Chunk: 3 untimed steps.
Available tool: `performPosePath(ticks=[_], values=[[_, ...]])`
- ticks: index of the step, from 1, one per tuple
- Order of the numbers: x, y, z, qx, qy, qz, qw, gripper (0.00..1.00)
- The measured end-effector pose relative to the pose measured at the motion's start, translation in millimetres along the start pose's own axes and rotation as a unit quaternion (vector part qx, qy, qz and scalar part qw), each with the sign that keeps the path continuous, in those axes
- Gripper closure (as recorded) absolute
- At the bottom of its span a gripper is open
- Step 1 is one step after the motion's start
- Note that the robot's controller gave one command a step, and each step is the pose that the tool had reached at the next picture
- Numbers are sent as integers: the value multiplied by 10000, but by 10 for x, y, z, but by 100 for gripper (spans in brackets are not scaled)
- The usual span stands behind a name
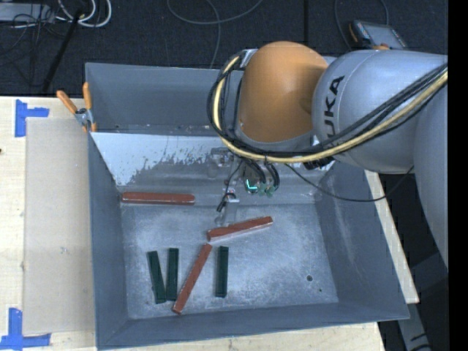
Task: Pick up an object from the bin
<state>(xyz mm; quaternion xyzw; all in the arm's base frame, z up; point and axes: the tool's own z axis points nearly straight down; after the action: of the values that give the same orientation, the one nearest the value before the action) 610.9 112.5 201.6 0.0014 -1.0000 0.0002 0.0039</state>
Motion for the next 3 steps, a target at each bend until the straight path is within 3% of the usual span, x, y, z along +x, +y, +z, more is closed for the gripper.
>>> performPosePath(ticks=[1,2,3], values=[[236,-701,1370,1,1,-43,10000,0],[34,-514,1008,-3,-57,-624,9980,0],[44,-655,987,2,-44,-602,9982,0]])
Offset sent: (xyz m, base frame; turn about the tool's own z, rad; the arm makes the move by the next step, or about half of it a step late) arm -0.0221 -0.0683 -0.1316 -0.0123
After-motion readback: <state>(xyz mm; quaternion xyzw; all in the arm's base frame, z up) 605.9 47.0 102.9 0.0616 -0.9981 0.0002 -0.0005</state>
